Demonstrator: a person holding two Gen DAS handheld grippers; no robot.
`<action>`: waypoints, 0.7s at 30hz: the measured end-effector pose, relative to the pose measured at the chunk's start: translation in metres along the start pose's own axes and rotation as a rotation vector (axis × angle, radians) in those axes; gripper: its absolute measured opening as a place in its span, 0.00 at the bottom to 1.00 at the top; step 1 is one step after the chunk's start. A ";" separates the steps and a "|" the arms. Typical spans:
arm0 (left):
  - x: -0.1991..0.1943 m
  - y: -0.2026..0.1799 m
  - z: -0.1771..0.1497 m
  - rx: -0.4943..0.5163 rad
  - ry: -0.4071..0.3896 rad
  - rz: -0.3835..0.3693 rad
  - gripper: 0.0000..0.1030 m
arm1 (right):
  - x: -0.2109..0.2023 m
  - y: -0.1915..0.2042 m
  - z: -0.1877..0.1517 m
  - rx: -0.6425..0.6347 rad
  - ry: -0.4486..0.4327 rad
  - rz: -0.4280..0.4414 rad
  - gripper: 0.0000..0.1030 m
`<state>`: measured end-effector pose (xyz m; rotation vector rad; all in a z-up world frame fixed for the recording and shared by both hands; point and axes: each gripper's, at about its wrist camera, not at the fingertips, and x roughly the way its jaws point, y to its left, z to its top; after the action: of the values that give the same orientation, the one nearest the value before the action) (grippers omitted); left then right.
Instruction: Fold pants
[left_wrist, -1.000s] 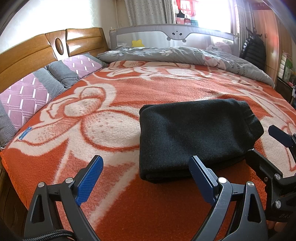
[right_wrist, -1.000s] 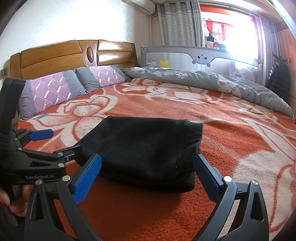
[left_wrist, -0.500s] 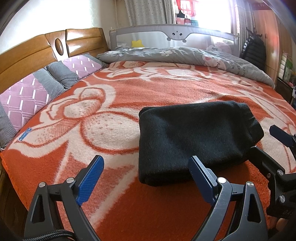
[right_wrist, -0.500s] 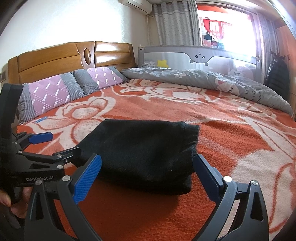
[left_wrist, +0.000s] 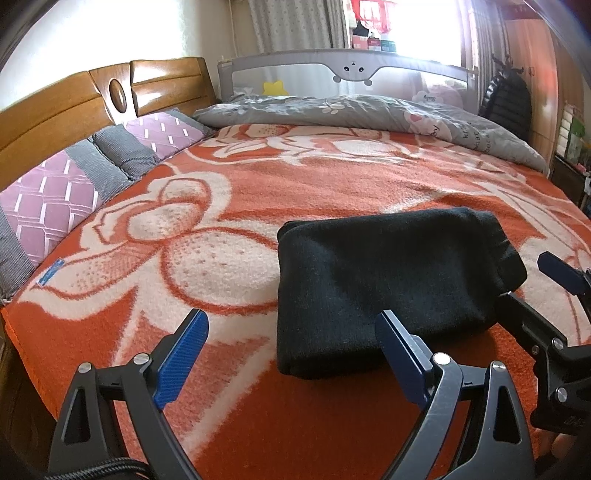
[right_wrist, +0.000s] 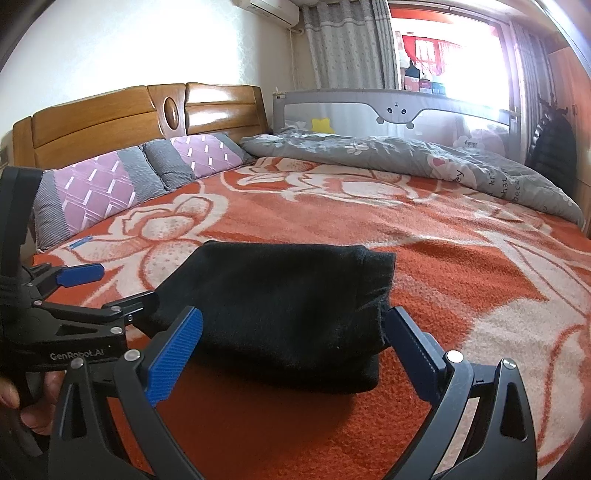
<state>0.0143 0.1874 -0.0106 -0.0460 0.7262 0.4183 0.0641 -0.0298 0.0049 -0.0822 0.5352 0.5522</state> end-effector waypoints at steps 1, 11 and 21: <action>0.000 -0.001 0.000 0.005 -0.001 0.003 0.90 | 0.000 0.000 0.000 0.001 0.001 -0.001 0.96; 0.001 -0.004 0.004 0.003 0.029 0.012 0.90 | -0.002 -0.005 0.003 0.014 0.011 -0.026 0.96; 0.000 -0.009 0.008 0.011 0.053 0.007 0.90 | 0.000 -0.010 0.006 0.037 0.043 -0.043 0.96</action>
<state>0.0224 0.1809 -0.0054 -0.0438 0.7811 0.4214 0.0717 -0.0377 0.0093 -0.0709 0.5843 0.4990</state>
